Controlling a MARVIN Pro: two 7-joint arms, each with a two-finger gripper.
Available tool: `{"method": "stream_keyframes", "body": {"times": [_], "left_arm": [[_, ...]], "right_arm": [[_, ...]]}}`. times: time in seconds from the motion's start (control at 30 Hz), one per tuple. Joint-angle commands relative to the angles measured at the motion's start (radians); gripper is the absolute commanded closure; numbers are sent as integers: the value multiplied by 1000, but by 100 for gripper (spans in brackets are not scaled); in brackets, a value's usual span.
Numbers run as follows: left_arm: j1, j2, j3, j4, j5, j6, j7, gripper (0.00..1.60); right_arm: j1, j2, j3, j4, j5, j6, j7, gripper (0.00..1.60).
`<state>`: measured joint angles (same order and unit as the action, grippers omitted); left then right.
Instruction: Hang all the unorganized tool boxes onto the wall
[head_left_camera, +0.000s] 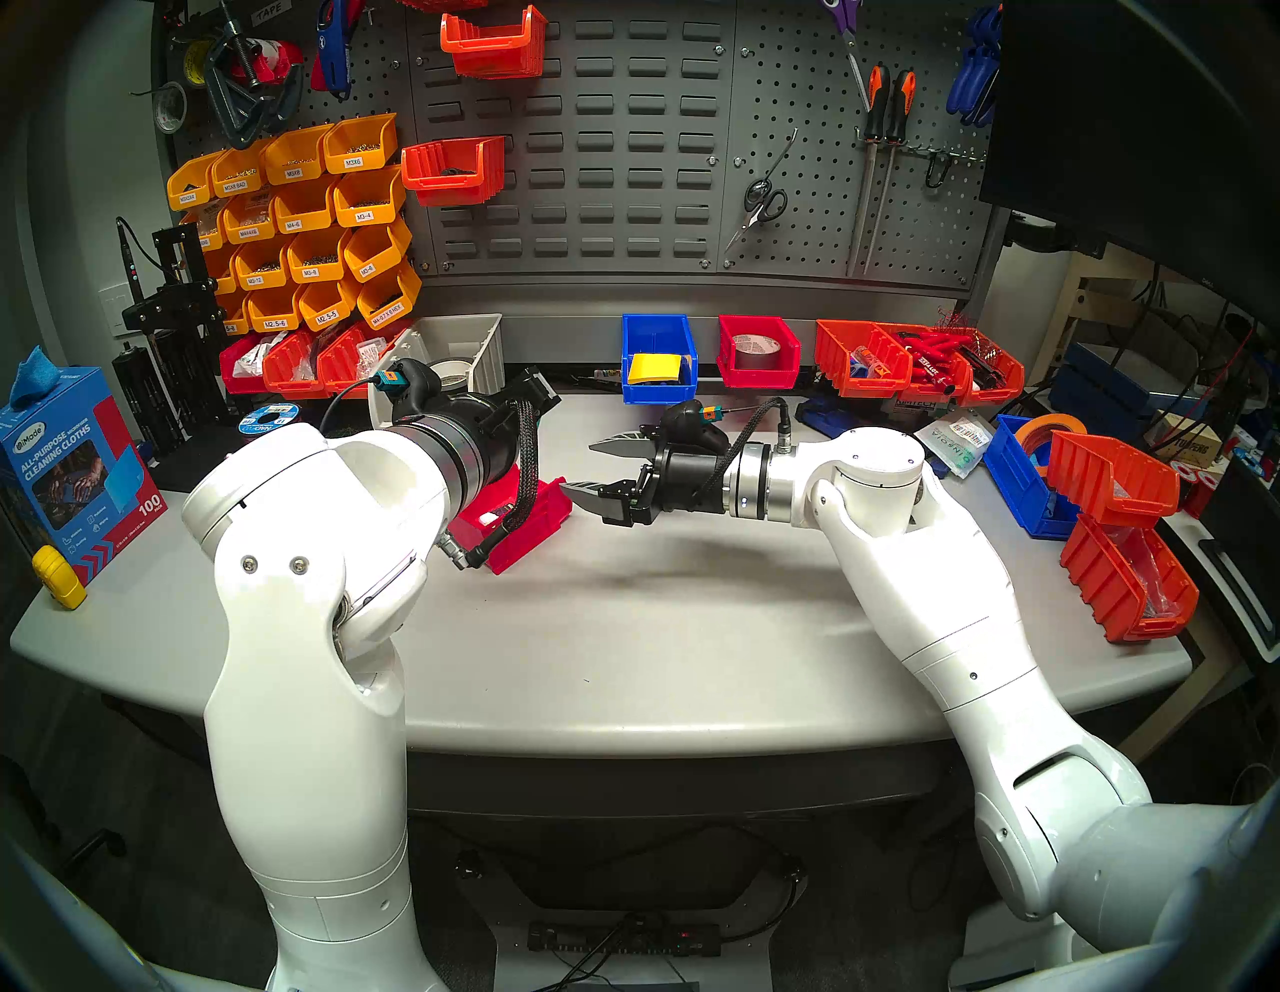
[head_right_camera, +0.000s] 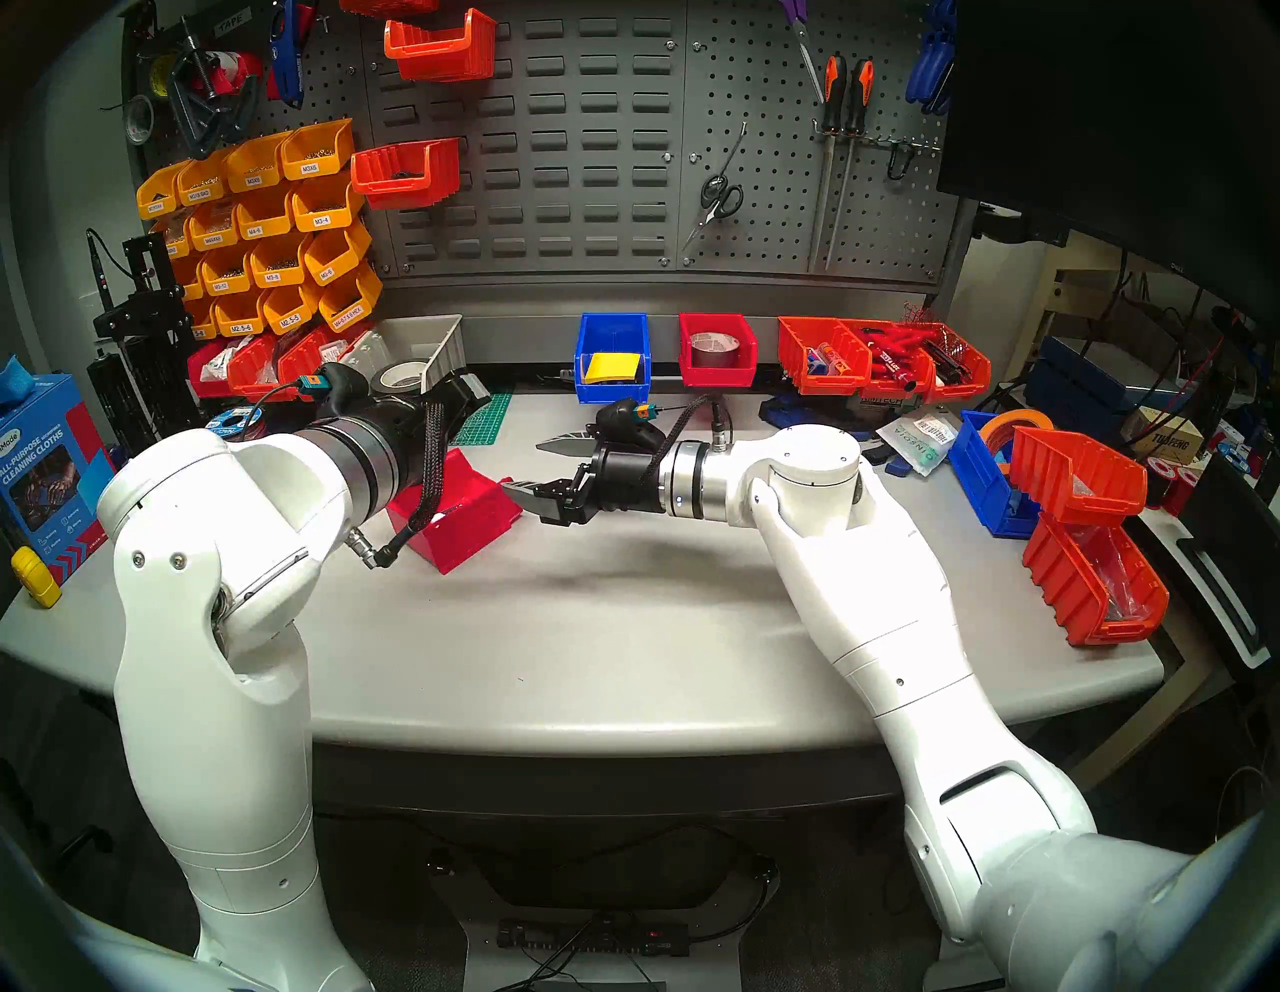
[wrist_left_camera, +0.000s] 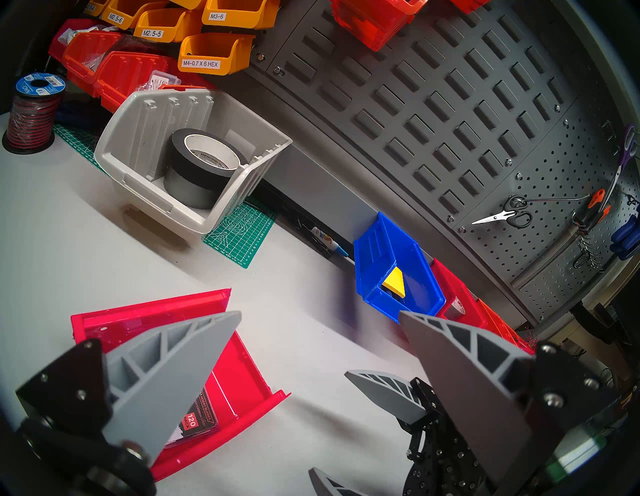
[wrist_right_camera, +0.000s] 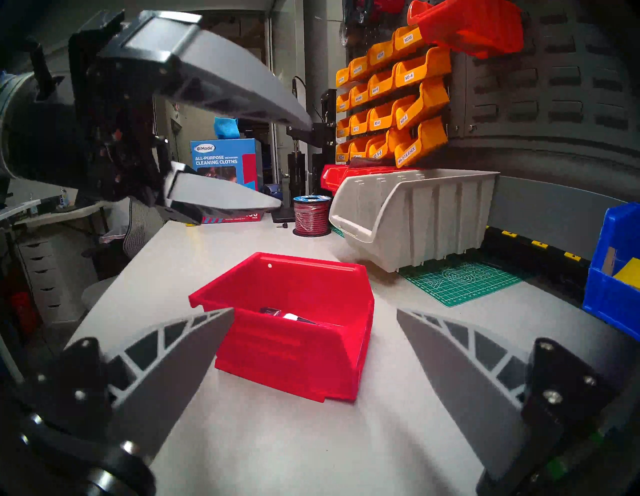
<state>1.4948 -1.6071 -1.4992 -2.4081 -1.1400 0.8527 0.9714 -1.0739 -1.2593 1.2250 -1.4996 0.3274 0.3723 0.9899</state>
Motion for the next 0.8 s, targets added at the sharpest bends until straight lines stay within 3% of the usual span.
{"method": "stream_keyframes", "body": {"times": [0.0, 0.3, 0.77], "left_arm": [[-3, 1, 1, -10, 1, 0, 0, 0], [-3, 1, 1, -10, 1, 0, 0, 0], [-3, 1, 1, -10, 1, 0, 0, 0]], "right_arm": [[74, -17, -23, 31, 1, -34, 52, 0], [111, -25, -57, 79, -24, -78, 96, 0], [170, -49, -99, 155, -88, -119, 95, 0]]}}
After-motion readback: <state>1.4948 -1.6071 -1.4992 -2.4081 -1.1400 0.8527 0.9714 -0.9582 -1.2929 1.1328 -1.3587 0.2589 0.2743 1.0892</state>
